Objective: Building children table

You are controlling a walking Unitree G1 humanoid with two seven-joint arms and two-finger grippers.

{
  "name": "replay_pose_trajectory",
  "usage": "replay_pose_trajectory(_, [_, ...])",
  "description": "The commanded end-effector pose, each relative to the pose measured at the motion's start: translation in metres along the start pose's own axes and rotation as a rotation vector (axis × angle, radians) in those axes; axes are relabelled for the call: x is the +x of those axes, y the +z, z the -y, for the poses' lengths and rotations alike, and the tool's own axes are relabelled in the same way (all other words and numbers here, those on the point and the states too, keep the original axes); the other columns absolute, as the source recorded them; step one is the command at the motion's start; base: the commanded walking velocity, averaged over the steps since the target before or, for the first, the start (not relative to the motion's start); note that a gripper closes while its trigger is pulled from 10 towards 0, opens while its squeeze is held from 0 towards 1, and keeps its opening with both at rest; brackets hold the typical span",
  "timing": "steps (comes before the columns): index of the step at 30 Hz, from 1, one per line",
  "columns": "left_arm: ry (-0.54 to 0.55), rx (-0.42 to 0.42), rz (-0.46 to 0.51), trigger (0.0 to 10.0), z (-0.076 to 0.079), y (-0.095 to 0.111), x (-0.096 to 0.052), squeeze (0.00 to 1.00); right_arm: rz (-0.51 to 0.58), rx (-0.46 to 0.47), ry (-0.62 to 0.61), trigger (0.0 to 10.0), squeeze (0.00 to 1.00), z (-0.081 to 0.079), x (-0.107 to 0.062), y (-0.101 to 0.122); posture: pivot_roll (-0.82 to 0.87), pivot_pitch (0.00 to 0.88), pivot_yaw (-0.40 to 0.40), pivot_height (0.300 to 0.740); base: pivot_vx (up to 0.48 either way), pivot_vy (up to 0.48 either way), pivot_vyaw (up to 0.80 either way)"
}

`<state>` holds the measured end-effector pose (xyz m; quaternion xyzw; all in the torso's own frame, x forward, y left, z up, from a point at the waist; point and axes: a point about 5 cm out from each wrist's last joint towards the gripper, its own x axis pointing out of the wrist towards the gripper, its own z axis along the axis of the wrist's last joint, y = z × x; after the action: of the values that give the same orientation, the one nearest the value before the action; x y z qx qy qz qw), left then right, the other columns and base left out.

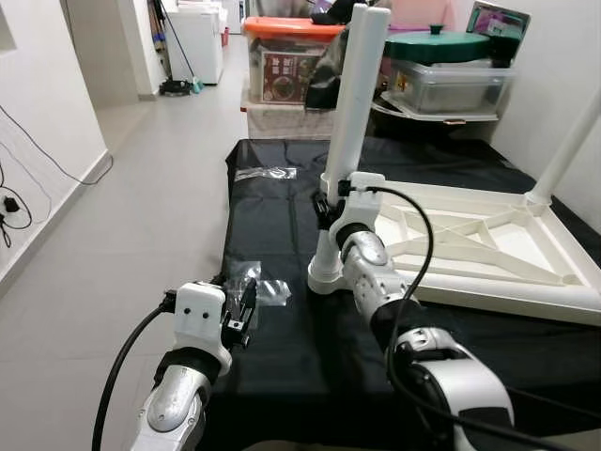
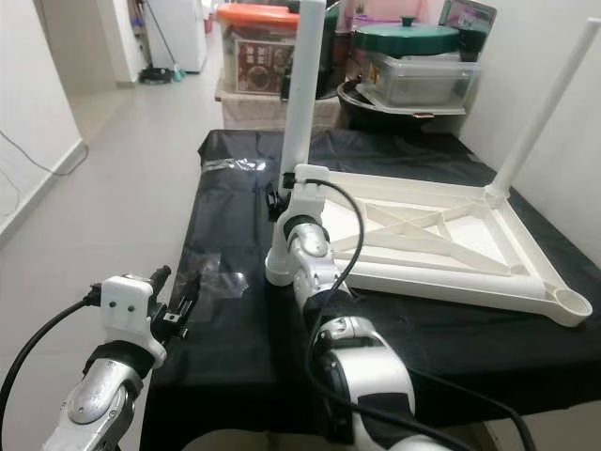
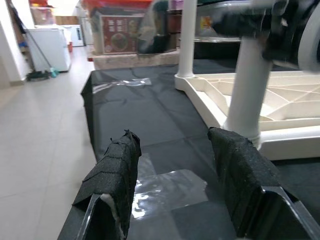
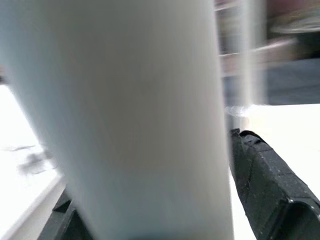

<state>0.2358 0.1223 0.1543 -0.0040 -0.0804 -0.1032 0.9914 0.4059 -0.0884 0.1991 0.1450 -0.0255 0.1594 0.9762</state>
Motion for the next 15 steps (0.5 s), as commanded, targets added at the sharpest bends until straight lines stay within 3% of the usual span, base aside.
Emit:
replay_pose_trajectory(1, [-0.002,0.004,0.0,10.0,0.001,0.0,0.0,0.0,-0.029,0.049,0.221,10.0,0.0,-0.008,0.002,0.008,-0.02,0.0,-0.048,0.74,0.0,0.0,0.0])
replay_pose_trajectory(2, [-0.002,0.004,0.0,10.0,0.001,0.0,0.0,0.0,-0.029,0.049,0.221,10.0,0.0,-0.008,0.002,0.008,-0.02,0.0,-0.048,0.74,0.0,0.0,0.0])
replay_pose_trajectory(4, [-0.003,0.004,0.002,10.0,0.001,0.0,0.001,0.0,-0.077,0.039,0.456,10.0,0.0,-0.013,-0.001,0.011,-0.02,0.0,-0.041,0.74,0.0,0.0,0.0])
replay_pose_trajectory(6, [-0.003,0.004,0.002,10.0,0.001,0.0,0.001,0.0,-0.077,0.039,0.456,10.0,0.0,-0.013,-0.001,0.011,-0.02,0.0,-0.041,0.74,0.0,0.0,0.0])
replay_pose_trajectory(8, [-0.004,0.006,0.002,10.0,0.001,0.0,0.002,0.0,-0.165,0.006,0.772,10.0,0.0,-0.02,-0.011,0.009,0.03,0.0,-0.04,0.74,0.0,0.0,0.0])
replay_pose_trajectory(10, [-0.003,0.01,0.002,10.0,0.001,0.0,0.002,0.0,-0.24,-0.004,0.974,10.0,0.0,-0.024,-0.02,0.006,0.03,0.0,-0.04,0.74,0.0,0.0,0.0])
replay_pose_trajectory(15, [0.003,0.013,0.004,10.0,0.0,0.001,0.001,0.0,-0.302,0.026,1.093,10.0,0.0,-0.027,-0.025,0.005,0.05,0.0,-0.058,0.74,0.0,0.0,0.0])
